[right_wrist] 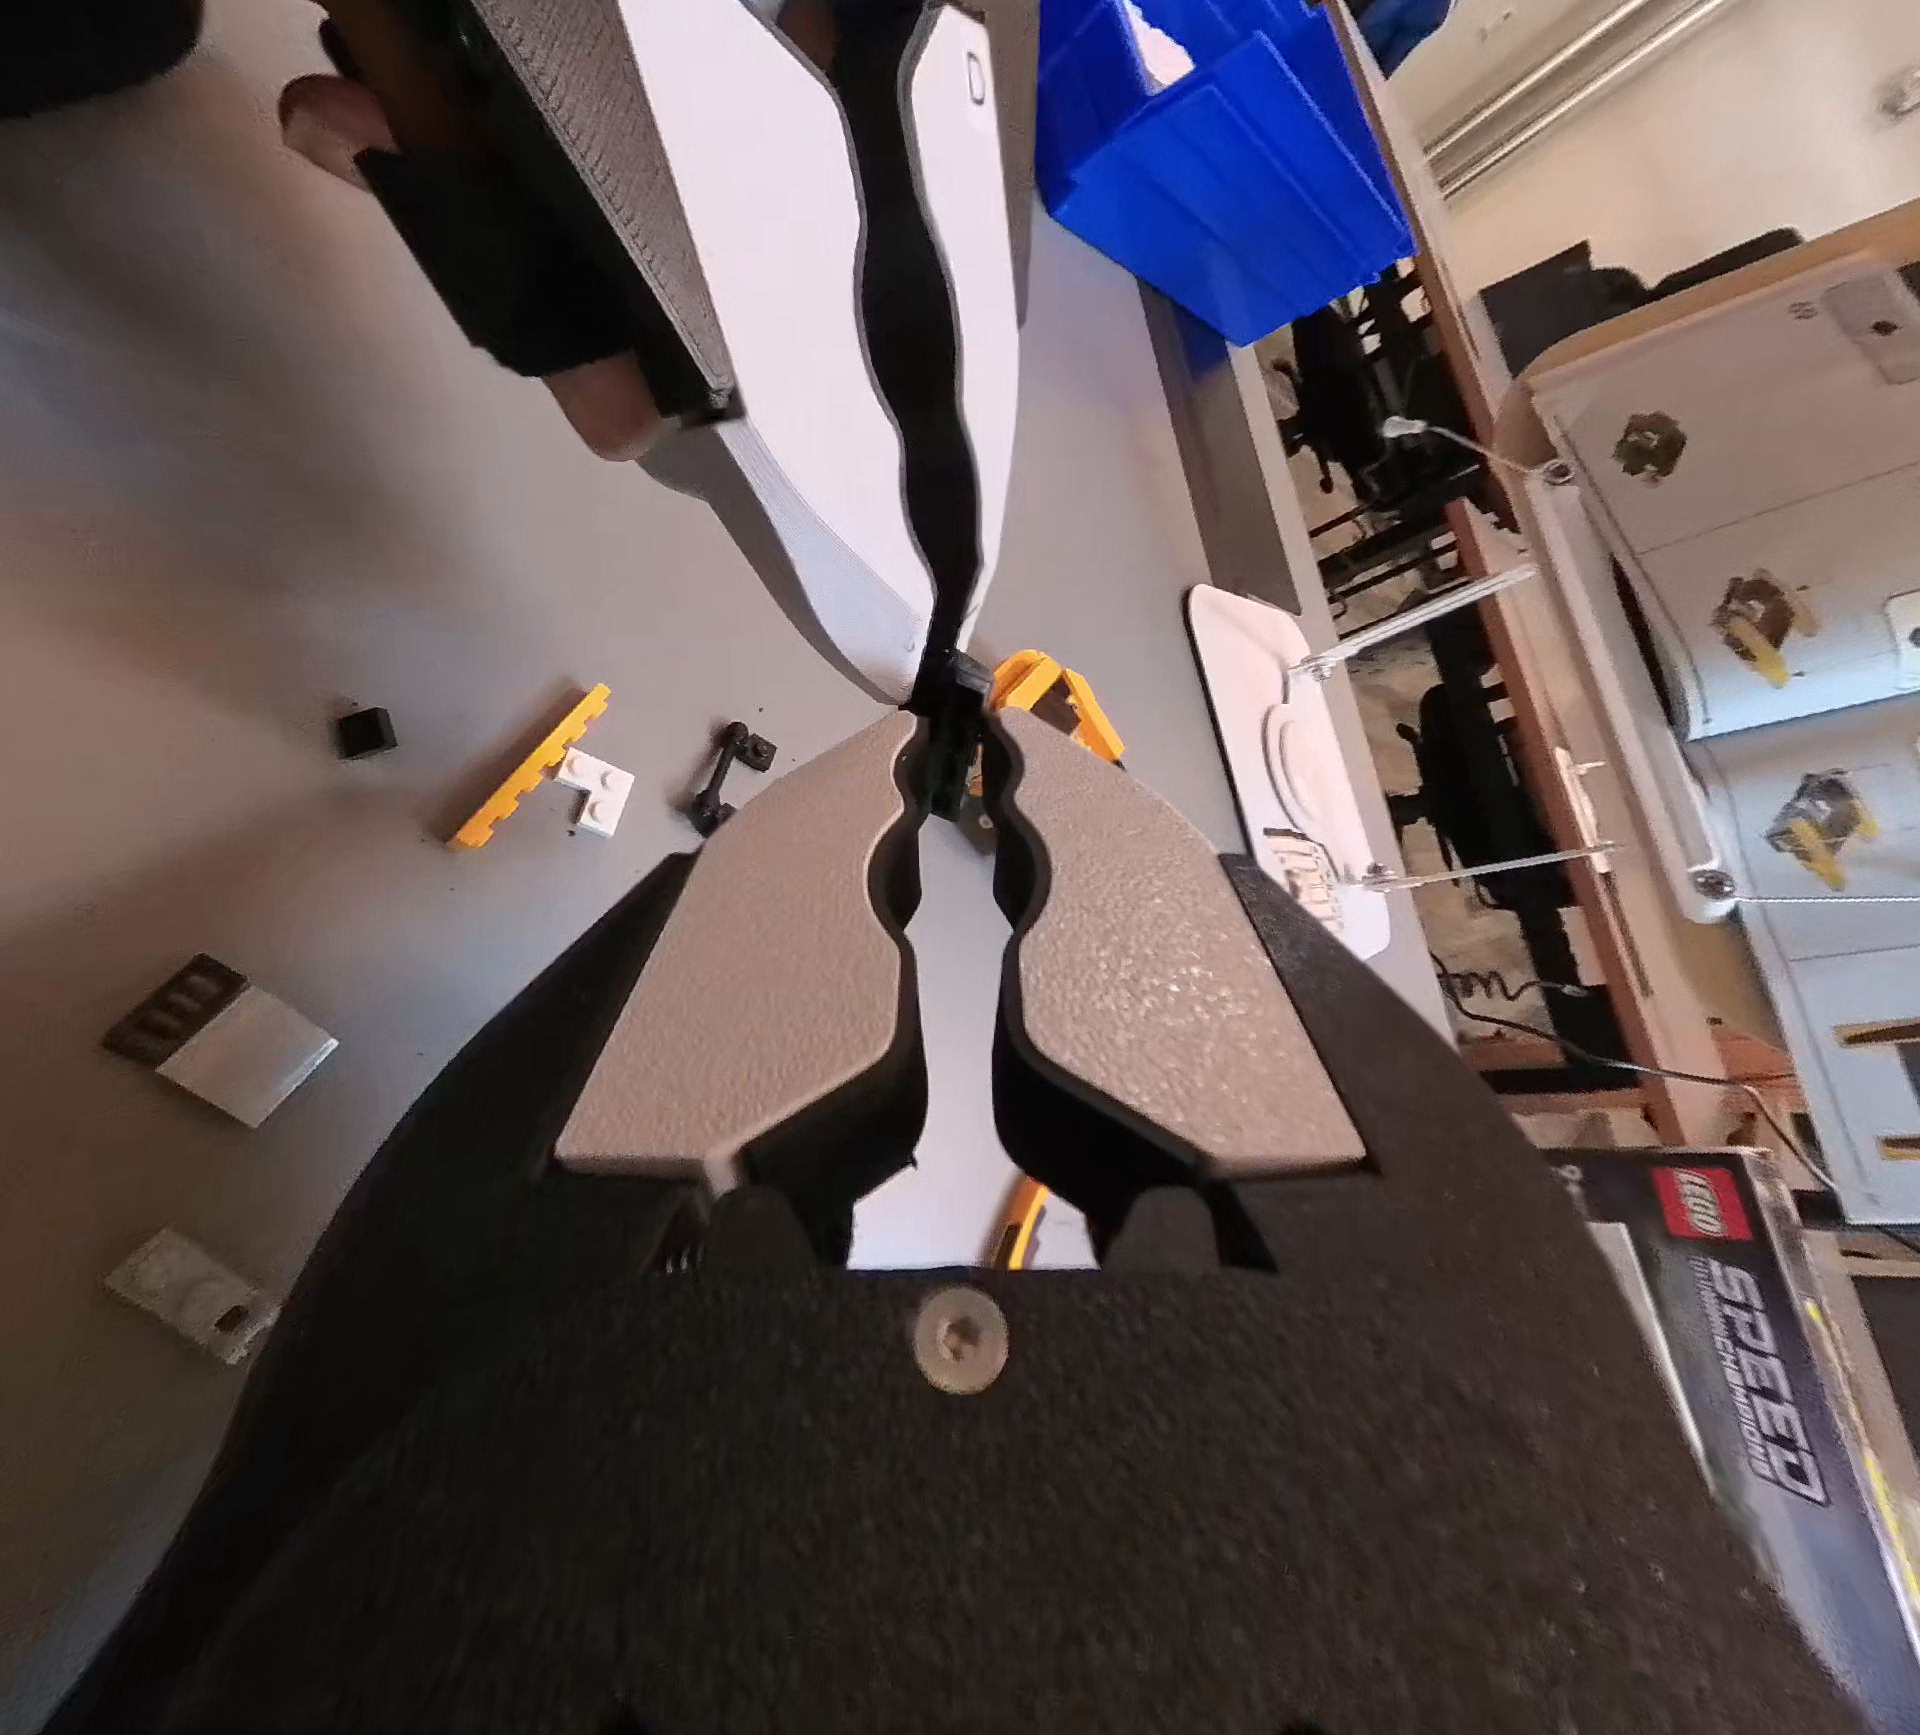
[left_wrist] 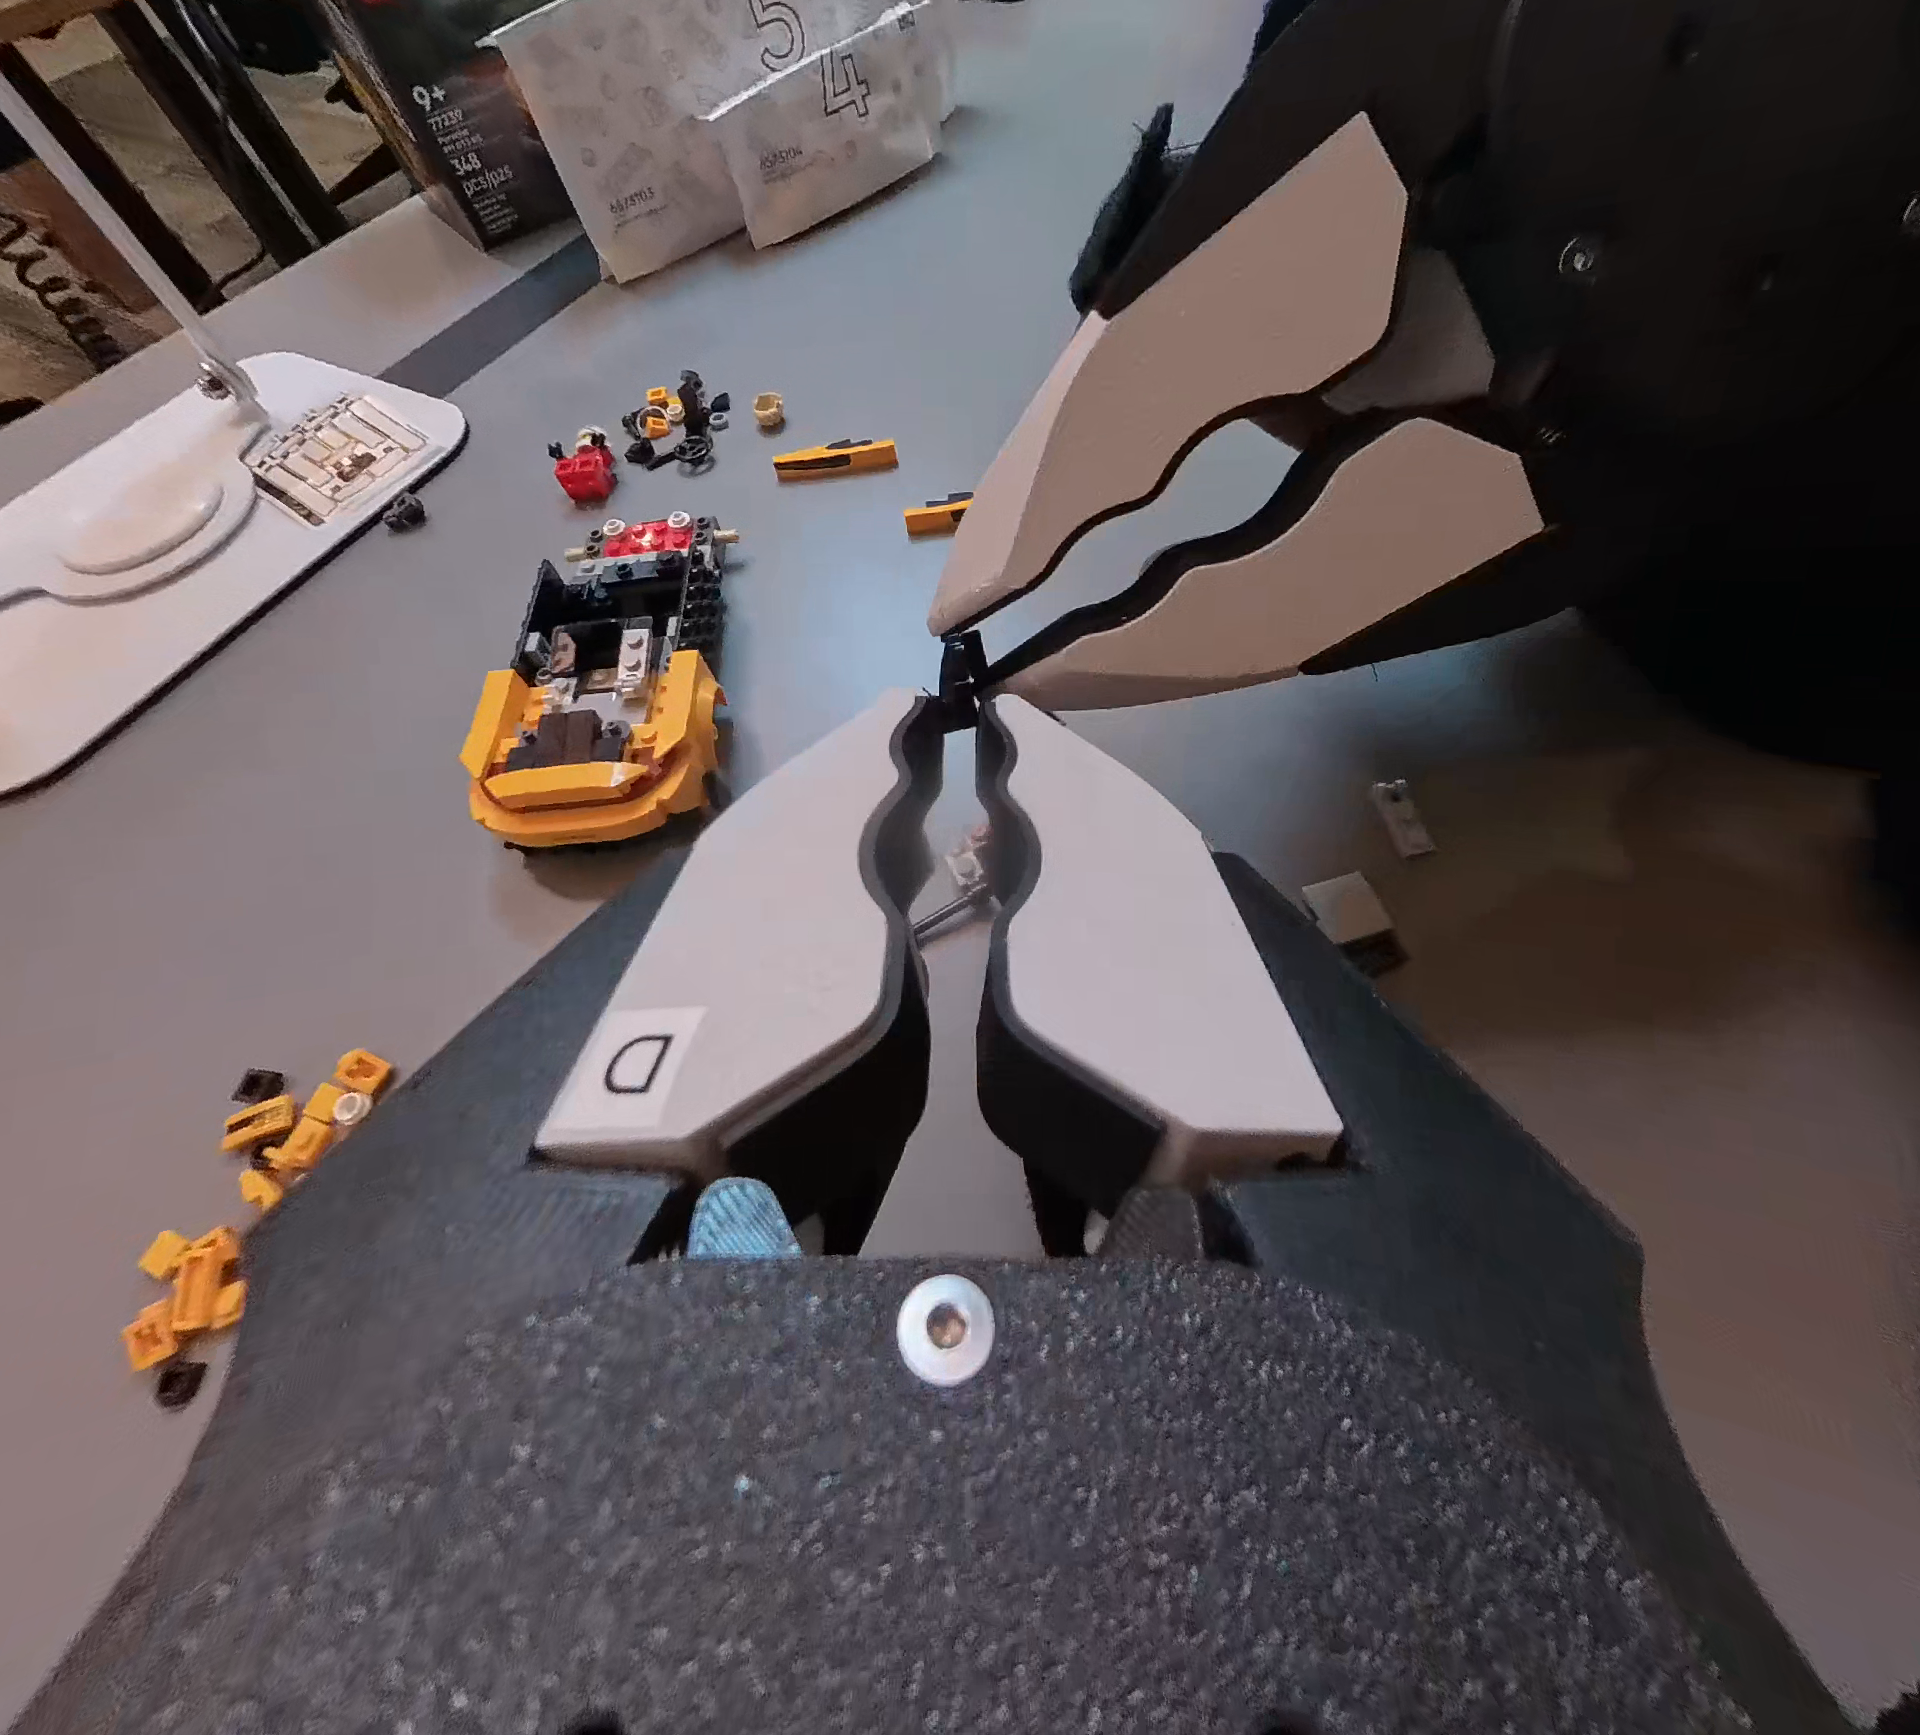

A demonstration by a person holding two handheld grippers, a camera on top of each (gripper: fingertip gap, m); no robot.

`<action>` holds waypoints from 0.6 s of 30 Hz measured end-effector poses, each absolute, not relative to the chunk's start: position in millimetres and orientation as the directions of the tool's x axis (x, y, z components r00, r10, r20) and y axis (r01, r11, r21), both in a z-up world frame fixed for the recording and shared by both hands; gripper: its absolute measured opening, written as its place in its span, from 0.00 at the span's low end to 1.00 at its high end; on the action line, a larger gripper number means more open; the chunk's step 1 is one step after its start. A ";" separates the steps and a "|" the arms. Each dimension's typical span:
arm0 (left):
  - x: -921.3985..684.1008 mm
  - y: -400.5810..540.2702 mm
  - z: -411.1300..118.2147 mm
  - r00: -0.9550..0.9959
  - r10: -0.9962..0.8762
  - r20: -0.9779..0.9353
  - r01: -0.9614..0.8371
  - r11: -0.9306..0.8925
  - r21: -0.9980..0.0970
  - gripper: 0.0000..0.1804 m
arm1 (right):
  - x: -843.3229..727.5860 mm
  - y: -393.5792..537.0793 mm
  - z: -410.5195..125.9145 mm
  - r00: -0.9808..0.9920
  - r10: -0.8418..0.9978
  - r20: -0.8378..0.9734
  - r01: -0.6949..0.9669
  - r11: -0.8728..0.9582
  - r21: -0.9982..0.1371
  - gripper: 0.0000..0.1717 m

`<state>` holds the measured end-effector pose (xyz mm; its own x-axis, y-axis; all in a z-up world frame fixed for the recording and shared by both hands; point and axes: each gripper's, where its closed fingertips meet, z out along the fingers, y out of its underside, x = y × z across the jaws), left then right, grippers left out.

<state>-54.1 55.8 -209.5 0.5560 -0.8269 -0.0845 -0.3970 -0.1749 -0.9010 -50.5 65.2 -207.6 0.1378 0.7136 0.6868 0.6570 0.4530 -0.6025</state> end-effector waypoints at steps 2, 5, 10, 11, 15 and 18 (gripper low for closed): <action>-54.1 55.3 -210.6 0.552 -0.825 -0.118 -0.427 -0.159 -0.890 0.04 | -50.8 65.7 -208.5 0.144 0.707 0.692 0.658 0.454 -0.600 0.05; -54.6 55.0 -207.7 0.550 -0.827 -0.117 -0.425 -0.157 -0.891 0.04 | -50.9 66.6 -207.2 0.171 0.688 0.705 0.652 0.457 -0.605 0.05; -55.0 56.6 -196.5 0.526 -0.827 0.198 -0.194 -0.344 -0.919 0.04 | -48.2 66.2 -193.2 0.203 0.560 0.804 0.657 0.530 -0.535 0.04; -55.1 57.3 -197.1 0.495 -0.809 0.317 -0.121 -0.425 -0.897 0.03 | -48.0 66.0 -192.5 0.189 0.533 0.825 0.668 0.546 -0.506 0.04; -53.5 57.3 -206.2 0.285 -0.640 0.713 0.087 -0.724 -0.684 0.03 | -48.6 62.8 -198.6 0.121 0.477 0.870 0.693 0.588 -0.418 0.03; -50.6 57.5 -216.0 0.187 -0.534 0.825 0.121 -0.820 -0.559 0.03 | -47.3 59.8 -206.2 0.077 0.467 0.881 0.705 0.599 -0.379 0.03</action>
